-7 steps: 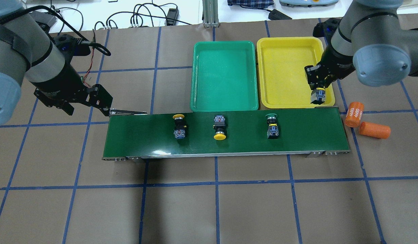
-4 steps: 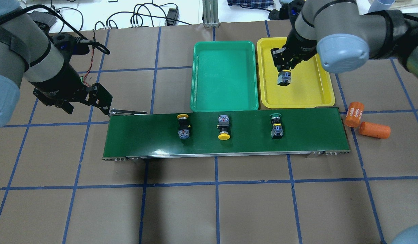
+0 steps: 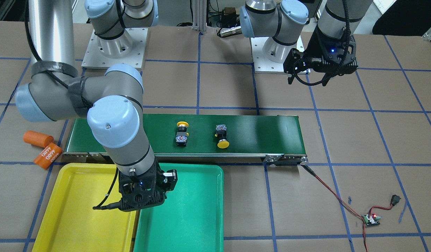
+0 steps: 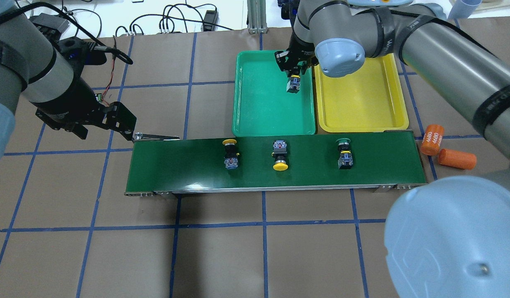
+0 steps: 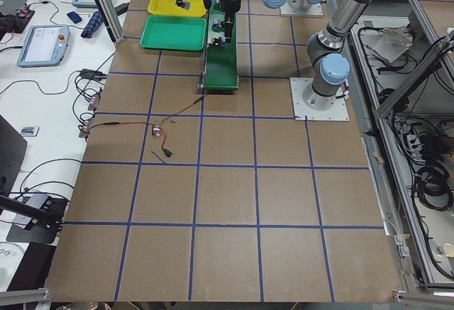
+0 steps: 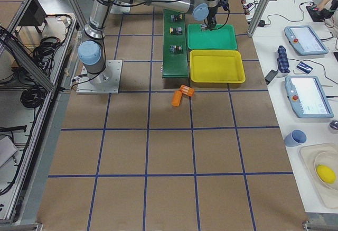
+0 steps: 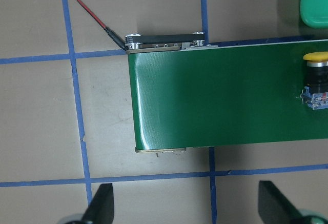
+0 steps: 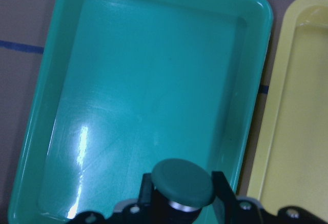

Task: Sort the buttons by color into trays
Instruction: 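Carry the green button with the right gripper into the green tray and release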

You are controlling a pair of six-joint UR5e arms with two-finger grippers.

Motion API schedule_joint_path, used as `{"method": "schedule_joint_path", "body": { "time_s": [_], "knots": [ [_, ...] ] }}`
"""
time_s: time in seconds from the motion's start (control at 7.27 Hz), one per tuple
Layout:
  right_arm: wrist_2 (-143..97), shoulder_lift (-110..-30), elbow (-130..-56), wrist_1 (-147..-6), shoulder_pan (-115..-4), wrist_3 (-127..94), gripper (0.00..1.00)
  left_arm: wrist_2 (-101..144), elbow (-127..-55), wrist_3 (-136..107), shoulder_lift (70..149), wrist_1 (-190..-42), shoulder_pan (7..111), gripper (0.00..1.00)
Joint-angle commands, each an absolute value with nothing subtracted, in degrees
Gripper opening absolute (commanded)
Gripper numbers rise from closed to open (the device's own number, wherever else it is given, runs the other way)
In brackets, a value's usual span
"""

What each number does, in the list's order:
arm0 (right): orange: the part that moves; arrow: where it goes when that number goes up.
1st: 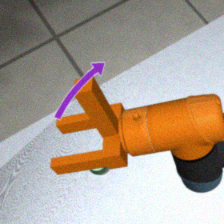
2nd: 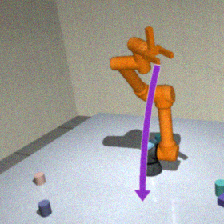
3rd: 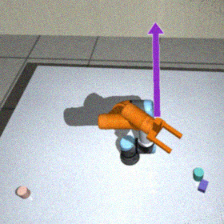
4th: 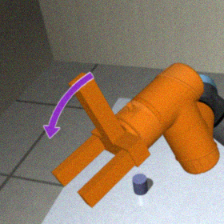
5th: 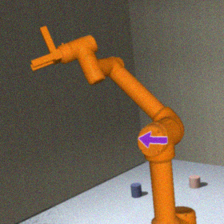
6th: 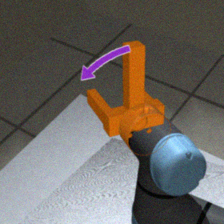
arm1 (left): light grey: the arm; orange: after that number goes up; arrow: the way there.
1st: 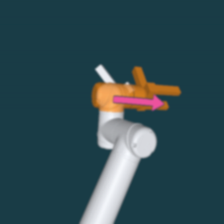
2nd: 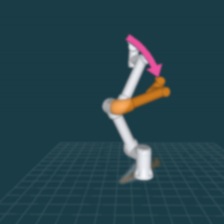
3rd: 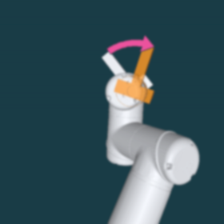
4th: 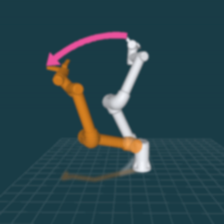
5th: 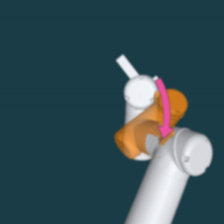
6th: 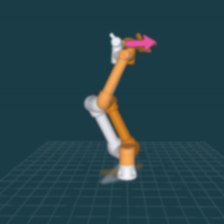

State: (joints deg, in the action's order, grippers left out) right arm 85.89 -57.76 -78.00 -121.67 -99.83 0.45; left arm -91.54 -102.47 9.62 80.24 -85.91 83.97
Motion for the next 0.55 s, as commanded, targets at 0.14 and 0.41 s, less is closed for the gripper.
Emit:
{"method": "schedule_joint_path", "body": {
  "time_s": [0.14, 0.41],
  "knots": [
    [85.43, -53.97, -76.99, -129.15, -100.2, -0.87, 0.82, -92.02, -103.35, 9.84, 78.76, -86.31, 84.02, 1.0],
    [85.86, -54.49, -79.26, -134.2, -100.28, -0.88, 1.0, -91.58, -103.1, 10.19, 79.63, -86.22, 84.11, 1.0]
  ]
}}
